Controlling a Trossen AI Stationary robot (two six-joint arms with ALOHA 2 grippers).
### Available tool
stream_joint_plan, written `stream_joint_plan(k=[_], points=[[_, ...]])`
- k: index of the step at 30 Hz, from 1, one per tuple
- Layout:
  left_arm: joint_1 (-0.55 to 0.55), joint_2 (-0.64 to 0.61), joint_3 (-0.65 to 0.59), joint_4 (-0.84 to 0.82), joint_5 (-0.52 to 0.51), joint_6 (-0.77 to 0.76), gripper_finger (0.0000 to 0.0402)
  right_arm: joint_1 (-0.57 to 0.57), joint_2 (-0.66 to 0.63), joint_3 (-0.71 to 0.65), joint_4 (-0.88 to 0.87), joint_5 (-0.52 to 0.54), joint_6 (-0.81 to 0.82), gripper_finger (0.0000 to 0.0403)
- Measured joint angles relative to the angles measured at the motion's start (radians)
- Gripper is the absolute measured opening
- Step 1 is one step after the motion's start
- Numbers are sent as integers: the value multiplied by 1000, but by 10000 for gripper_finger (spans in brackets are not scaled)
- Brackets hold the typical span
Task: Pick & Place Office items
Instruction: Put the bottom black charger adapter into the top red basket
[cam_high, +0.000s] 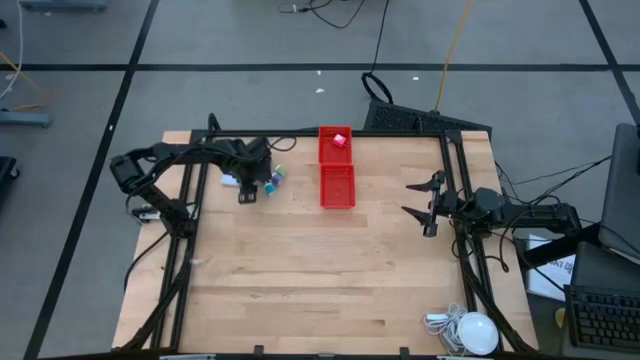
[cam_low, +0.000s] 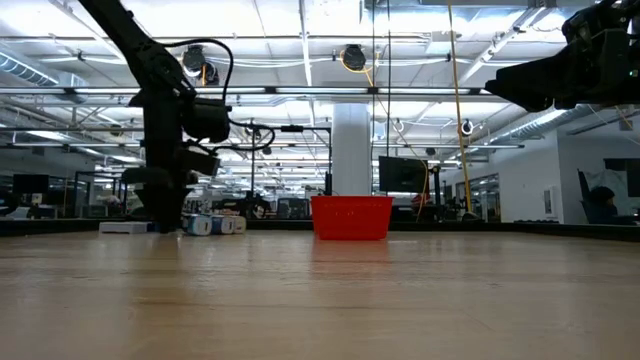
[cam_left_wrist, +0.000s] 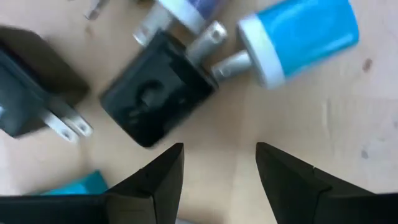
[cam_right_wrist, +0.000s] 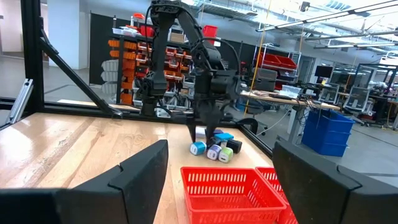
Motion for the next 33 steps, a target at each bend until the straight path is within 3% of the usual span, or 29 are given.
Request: stream_joint_plan(k=[5, 11, 17, 20, 27, 33], points=[[-44, 4, 2, -59, -30, -37, 200, 0, 0, 0, 0, 0, 0, 279], [-84, -18, 23, -83, -236, -76, 200, 0, 0, 0, 0, 0, 0, 279], [-121, -62, 80, -45, -347, -149, 200, 0, 0, 0, 0, 0, 0, 279], [-135, -68, 114, -13, -311, -146, 207, 0, 0, 0, 0, 0, 0, 279], [-157, -22, 119, 78, -220, 181, 224, 0, 0, 0, 0, 0, 0, 279], [-130, 77, 119, 64, -204, 211, 225, 0, 0, 0, 0, 0, 0, 279]])
